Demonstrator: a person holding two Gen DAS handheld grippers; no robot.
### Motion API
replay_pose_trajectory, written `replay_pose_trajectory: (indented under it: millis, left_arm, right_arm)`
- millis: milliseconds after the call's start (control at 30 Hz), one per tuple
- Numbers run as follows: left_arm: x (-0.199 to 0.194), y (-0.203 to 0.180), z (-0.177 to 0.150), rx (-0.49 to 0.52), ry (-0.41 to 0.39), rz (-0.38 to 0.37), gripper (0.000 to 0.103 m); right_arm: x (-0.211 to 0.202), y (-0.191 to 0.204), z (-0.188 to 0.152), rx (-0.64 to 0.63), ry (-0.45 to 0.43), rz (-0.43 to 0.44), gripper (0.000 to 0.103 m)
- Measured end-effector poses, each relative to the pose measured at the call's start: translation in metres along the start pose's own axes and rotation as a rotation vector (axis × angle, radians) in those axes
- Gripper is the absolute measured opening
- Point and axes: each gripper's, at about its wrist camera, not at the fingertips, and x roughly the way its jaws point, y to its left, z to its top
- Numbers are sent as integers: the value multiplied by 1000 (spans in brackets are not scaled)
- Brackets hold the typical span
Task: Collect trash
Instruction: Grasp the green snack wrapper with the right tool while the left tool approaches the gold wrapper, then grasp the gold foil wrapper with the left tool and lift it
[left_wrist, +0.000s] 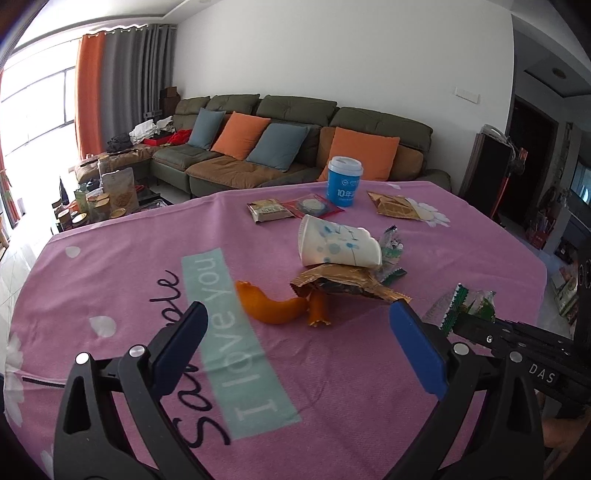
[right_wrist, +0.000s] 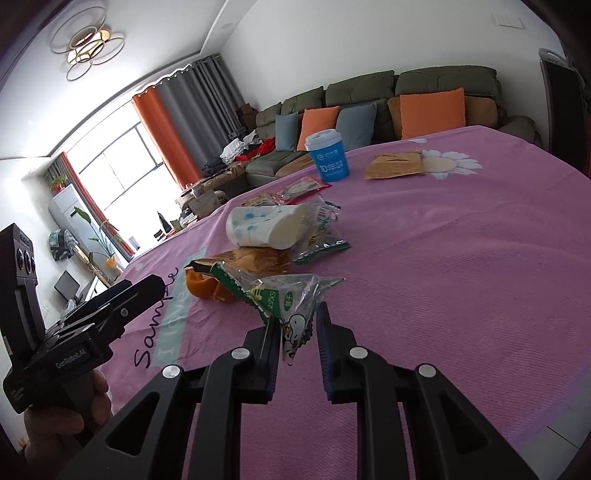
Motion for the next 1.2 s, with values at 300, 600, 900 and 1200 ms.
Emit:
replay_pose_trajectory:
  millis: [300, 600, 900, 1200]
  left_arm:
    - [45, -16, 18, -52, 40, -99, 97]
    - [87, -13, 23, -126, 130, -166, 84]
    - [109, -12, 23, -133, 159, -162, 39]
    - [95, -10, 21, -119, 110, -186, 14]
  right_arm:
    - [-6, -26, 1, 39, -10, -8, 17]
    - [-8, -37, 1, 59, -8, 2, 17]
    - [-8, -38, 1, 64, -9, 6, 17]
    - [-8, -37, 3, 57, -8, 7, 18]
